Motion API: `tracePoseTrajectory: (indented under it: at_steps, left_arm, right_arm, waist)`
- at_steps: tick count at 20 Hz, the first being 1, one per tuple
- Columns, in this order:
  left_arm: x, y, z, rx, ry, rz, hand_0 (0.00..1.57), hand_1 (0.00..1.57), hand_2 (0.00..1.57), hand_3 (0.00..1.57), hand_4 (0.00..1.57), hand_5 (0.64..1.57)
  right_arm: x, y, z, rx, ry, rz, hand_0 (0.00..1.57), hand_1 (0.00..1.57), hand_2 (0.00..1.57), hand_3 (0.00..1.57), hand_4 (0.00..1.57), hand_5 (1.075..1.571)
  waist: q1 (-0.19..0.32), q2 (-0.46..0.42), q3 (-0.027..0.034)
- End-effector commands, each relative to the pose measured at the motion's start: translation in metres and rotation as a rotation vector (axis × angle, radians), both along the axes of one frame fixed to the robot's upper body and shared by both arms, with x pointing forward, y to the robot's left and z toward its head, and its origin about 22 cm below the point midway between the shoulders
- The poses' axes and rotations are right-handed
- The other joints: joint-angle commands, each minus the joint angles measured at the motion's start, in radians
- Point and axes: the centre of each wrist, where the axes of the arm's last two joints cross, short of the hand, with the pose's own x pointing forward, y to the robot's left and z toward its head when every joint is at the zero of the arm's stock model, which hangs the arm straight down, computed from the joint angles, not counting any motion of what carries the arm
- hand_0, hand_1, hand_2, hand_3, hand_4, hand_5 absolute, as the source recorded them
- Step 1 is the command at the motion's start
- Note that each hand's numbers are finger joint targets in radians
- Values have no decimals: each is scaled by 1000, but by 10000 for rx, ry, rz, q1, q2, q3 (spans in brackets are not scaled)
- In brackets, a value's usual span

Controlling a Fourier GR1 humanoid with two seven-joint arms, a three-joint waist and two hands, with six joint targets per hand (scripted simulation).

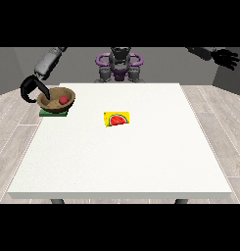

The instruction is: Pick the cup and pour the ball into the bowl, then pick the bowl and place it on the pad

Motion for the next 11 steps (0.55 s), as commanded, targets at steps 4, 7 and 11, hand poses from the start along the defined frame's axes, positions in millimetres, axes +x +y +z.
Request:
tracePoseTrajectory:
  at_steps: [4, 7, 11]
  left_arm:
    - [19, -59, -16, 318, 707, -686, 0, 0, 0, 0, 1078, 1567]
    - [29, -95, -34, -84, 1846, -1524, 0, 0, 0, 0, 902, 1559]
    - [17, -87, -68, -318, 3530, -717, 0, 0, 0, 0, 902, 1559]
  right_arm:
    - [7, 1, 2, 387, 541, 227, 0, 0, 0, 119, 0, 1369]
    - [9, 1, 6, 165, 1881, 303, 0, 0, 0, 0, 0, 1354]
    - [40, 39, 29, 903, 910, 2229, 0, 0, 0, 0, 476, 1434]
  waist:
    - [80, -891, 13]
    - [28, -2394, 1]
    - [-618, -3795, -18]
